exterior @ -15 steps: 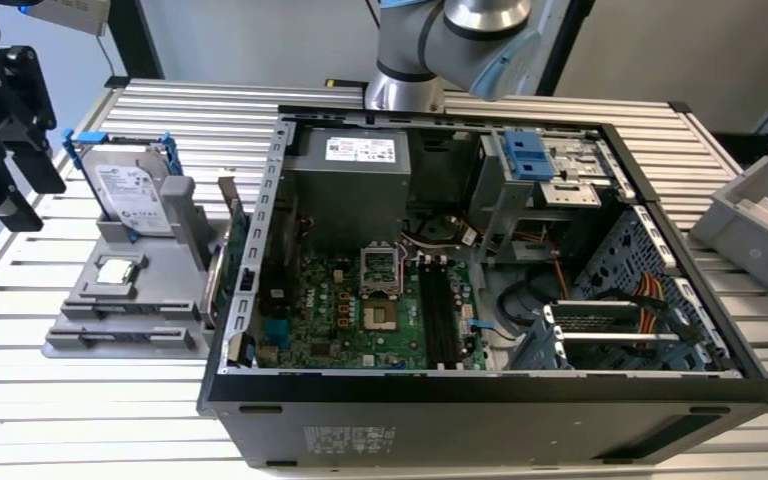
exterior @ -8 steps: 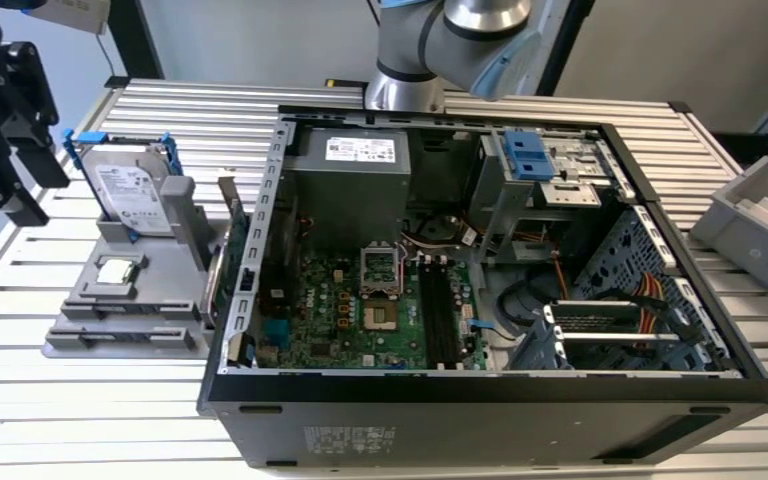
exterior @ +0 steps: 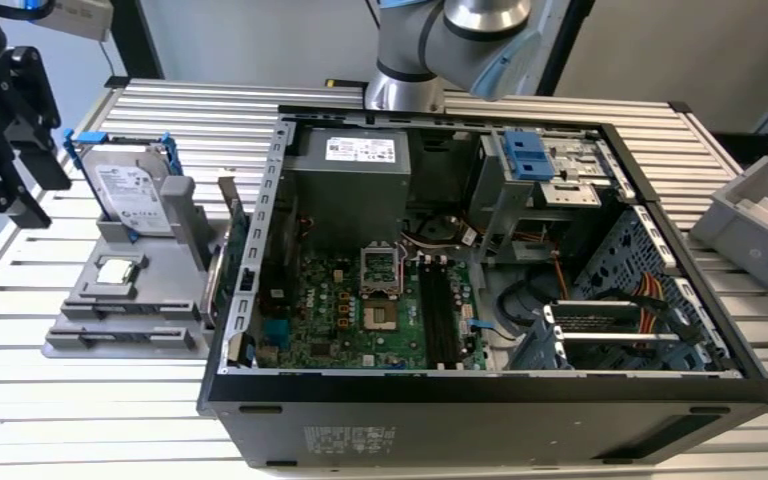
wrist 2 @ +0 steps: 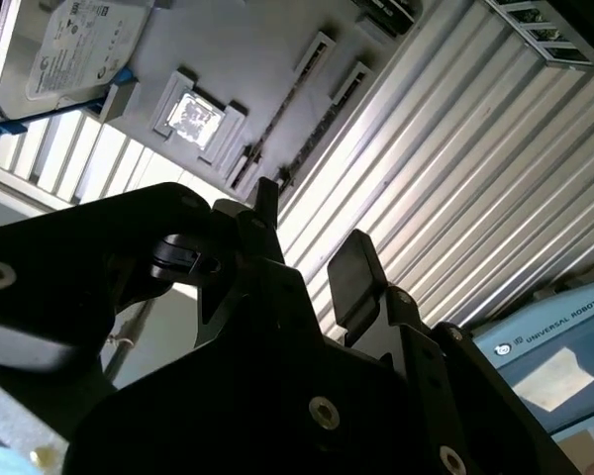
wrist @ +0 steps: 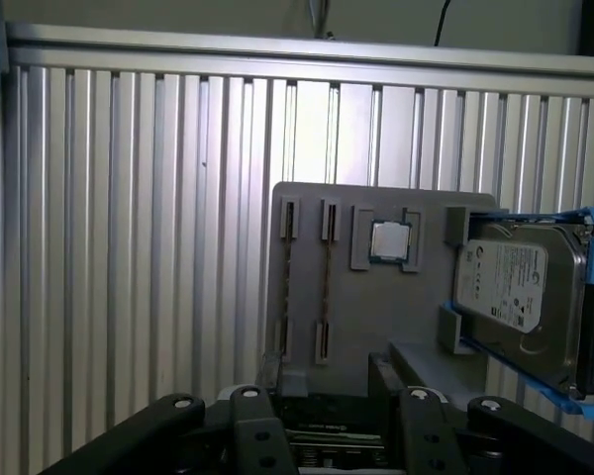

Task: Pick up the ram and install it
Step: 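Pick up the ram and move it above insertion slot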

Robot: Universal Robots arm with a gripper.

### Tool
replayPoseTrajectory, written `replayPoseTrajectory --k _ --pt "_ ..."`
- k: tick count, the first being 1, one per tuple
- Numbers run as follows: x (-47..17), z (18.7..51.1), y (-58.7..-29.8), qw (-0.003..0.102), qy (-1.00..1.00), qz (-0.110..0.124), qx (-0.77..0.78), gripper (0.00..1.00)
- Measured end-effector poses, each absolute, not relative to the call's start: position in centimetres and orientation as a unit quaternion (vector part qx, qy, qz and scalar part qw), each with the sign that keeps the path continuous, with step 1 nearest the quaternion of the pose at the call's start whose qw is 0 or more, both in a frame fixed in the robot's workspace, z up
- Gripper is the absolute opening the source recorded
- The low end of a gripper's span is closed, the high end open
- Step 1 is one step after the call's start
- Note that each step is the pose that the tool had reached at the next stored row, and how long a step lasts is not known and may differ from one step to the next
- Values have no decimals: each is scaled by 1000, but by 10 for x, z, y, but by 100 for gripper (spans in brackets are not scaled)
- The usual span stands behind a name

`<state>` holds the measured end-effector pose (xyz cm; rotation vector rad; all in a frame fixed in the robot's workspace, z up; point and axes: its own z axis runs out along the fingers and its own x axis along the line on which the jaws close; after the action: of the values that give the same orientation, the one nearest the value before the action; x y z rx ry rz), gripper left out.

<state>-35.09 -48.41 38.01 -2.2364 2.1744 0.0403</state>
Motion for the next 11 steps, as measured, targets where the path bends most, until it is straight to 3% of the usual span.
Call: replayPoseTrajectory --k 11 --pt "-351 374 -484 11 697 13 -717 100"
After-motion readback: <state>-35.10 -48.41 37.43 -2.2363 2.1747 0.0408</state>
